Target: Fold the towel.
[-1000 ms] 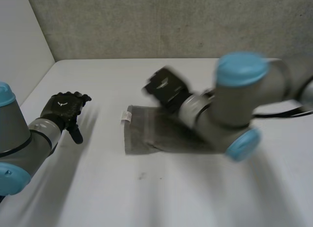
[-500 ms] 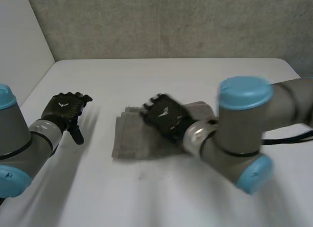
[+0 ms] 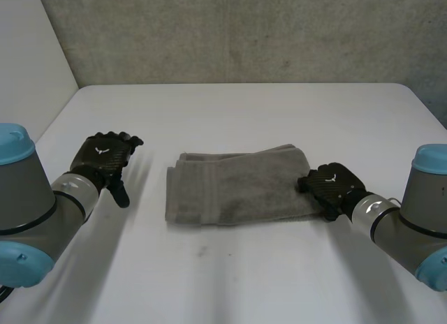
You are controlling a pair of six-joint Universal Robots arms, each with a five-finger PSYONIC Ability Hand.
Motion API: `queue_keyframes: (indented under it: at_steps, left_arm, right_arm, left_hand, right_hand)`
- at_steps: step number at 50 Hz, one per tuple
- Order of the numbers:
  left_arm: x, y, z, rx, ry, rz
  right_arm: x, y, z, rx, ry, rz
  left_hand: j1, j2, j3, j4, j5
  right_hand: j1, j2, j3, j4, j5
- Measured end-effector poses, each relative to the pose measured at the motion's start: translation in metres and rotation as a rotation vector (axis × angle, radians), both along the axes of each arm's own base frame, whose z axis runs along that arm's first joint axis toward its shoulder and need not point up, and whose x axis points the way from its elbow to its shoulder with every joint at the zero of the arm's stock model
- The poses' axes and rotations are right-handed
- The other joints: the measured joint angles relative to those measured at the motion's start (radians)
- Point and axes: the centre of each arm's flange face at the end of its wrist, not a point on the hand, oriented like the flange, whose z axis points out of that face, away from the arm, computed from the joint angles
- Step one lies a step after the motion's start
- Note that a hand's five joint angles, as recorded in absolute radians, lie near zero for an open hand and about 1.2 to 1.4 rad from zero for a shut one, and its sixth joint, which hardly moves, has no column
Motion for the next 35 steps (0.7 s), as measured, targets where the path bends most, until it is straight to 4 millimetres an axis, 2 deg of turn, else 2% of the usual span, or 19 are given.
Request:
queue_keyframes:
  at_steps: [3,6,14,27,32,35]
  left_arm:
    - [-0.001,0.001,0.0,0.0,0.0,-0.003]
    - [-0.002,0.002,0.0,0.001,0.0,-0.007]
    - [-0.003,0.004,-0.001,0.005,-0.002,-0.012]
    - [-0.006,0.008,0.003,-0.004,0.0,-0.021]
    - [-0.006,0.009,0.009,-0.022,0.005,-0.021]
    - [-0.005,0.009,0.012,-0.033,0.009,-0.02]
  right_arm:
    - [-0.003,-0.004,-0.003,0.007,-0.003,-0.011]
    - [-0.006,-0.007,-0.003,0.017,-0.017,-0.025]
    - [-0.012,-0.008,0.007,0.029,-0.064,-0.052]
    - [-0.038,-0.013,0.047,-0.017,-0.109,-0.078]
    - [-0.024,-0.012,0.066,-0.013,-0.138,-0.016]
    - [0.0,-0.007,0.08,-0.018,-0.173,0.057]
  left_hand:
    - [-0.001,-0.001,0.0,0.0,0.0]
    - [-0.001,-0.001,0.0,0.0,0.0]
    - [-0.001,-0.001,0.0,0.0,0.0]
    - [-0.001,-0.001,-0.002,-0.002,0.0]
    - [-0.001,-0.001,-0.002,-0.002,0.0]
    - [-0.001,-0.001,-0.002,-0.002,0.0]
  right_hand:
    - [0.21,0.256,0.265,0.254,0.247]
    - [0.288,0.466,0.462,0.464,0.464]
    - [0.351,0.469,0.471,0.479,0.484]
    - [0.379,0.469,0.471,0.479,0.484]
    - [0.382,0.469,0.471,0.479,0.484]
    - [0.389,0.469,0.471,0.479,0.484]
